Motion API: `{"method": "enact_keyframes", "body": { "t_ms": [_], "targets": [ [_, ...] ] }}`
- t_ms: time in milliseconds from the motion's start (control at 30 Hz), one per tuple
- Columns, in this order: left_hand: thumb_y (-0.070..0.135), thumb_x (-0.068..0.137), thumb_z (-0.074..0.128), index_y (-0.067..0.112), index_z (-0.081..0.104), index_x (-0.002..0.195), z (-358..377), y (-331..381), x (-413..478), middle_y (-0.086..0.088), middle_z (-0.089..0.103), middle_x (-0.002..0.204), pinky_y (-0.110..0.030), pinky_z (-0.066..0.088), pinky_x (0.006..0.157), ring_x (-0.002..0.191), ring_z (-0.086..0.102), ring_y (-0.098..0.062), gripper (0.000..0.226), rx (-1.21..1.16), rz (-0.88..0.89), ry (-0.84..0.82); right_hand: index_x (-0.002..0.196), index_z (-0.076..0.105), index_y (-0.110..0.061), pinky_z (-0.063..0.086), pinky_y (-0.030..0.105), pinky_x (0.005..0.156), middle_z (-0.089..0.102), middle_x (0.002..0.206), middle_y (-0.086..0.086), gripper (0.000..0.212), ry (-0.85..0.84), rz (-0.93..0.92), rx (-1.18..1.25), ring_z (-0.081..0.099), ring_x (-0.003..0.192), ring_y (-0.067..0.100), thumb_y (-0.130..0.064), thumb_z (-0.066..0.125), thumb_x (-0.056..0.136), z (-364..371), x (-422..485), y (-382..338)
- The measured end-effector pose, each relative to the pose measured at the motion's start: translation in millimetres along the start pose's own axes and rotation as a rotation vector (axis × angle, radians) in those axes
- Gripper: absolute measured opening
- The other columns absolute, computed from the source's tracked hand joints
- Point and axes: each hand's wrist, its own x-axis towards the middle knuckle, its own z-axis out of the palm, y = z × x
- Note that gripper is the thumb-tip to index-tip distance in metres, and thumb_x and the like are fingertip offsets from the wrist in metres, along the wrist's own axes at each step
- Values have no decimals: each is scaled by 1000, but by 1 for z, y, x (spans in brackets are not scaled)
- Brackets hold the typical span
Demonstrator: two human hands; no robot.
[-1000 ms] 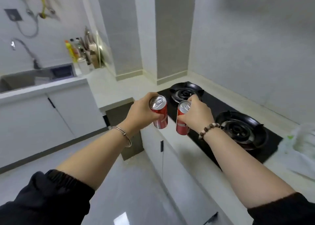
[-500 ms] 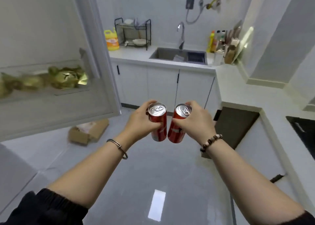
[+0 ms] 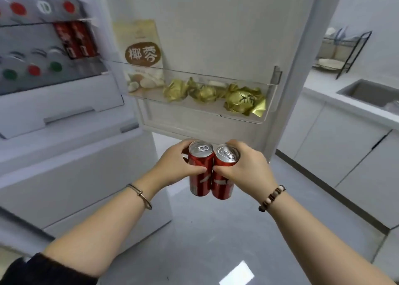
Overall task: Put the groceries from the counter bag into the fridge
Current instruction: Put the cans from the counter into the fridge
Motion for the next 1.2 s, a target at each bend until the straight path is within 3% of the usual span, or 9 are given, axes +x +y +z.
{"method": "enact_keyframes", "body": {
  "t_ms": [100, 367, 500, 600, 767, 933, 1033, 1100, 1200],
  "targets": [
    [7, 65, 81, 42, 58, 99, -31, -18, -2, 18, 66, 102, -13, 50, 75, 98, 61, -3, 55, -18, -32, 95, 114, 57, -24, 49, 27, 80, 65, 98, -11, 54, -63, -67, 40, 61, 98, 13, -34, 79, 65, 30, 18, -19],
    [18, 59, 81, 40, 60, 103, -139, -66, 7, 17, 68, 104, -15, 47, 82, 100, 61, -2, 53, -79, -71, 256, 126, 49, -31, 50, 33, 88, 63, 114, -13, 70, -121, -140, 147, 59, 105, 11, -41, 78, 64, 123, 71, -93],
    [-1, 72, 76, 23, 60, 115, -209, -89, 23, 6, 68, 111, -17, 49, 87, 102, 61, -5, 52, -201, -58, 282, 128, 48, -32, 49, 25, 83, 63, 101, -16, 72, -115, -123, 223, 60, 97, 7, -38, 80, 64, 167, 106, -144],
    [-4, 76, 71, 22, 61, 113, -259, -106, 37, 2, 68, 105, -20, 50, 84, 97, 61, -10, 46, -235, -74, 314, 129, 46, -30, 51, 28, 85, 64, 106, -12, 76, -115, -111, 263, 61, 98, 9, -37, 82, 63, 200, 133, -180],
    [0, 76, 72, 28, 61, 108, -321, -129, 62, 1, 68, 107, -31, 49, 92, 103, 61, -17, 44, -255, -59, 364, 131, 48, -24, 50, 27, 88, 63, 115, -9, 77, -23, -96, 336, 60, 103, 10, -36, 83, 63, 237, 169, -229],
    [4, 79, 70, 20, 63, 108, -353, -129, 87, -1, 69, 101, -25, 51, 81, 95, 64, -17, 33, -345, -33, 529, 122, 55, -26, 53, 21, 78, 64, 101, -16, 65, 52, -81, 484, 61, 92, 3, -31, 83, 64, 262, 196, -267],
    [4, 79, 69, 22, 63, 101, -372, -121, 103, 3, 69, 96, -18, 51, 73, 90, 65, -10, 29, -369, 12, 609, 116, 54, -30, 46, 14, 74, 57, 91, -25, 58, 96, -77, 560, 58, 86, -3, -29, 83, 66, 270, 218, -286],
    [6, 78, 71, 24, 63, 102, -385, -117, 115, 2, 70, 99, -23, 51, 80, 94, 65, -11, 31, -335, 63, 650, 109, 53, -36, 45, 13, 75, 55, 87, -29, 54, 155, -100, 626, 57, 84, -8, -25, 83, 66, 275, 232, -296],
    [9, 75, 75, 21, 62, 112, -400, -111, 132, 3, 69, 106, -29, 51, 88, 102, 63, -11, 41, -276, 136, 718, 114, 55, -31, 45, 6, 71, 57, 89, -28, 56, 241, -126, 728, 57, 83, -15, -18, 83, 66, 280, 256, -309]
  ]
}}
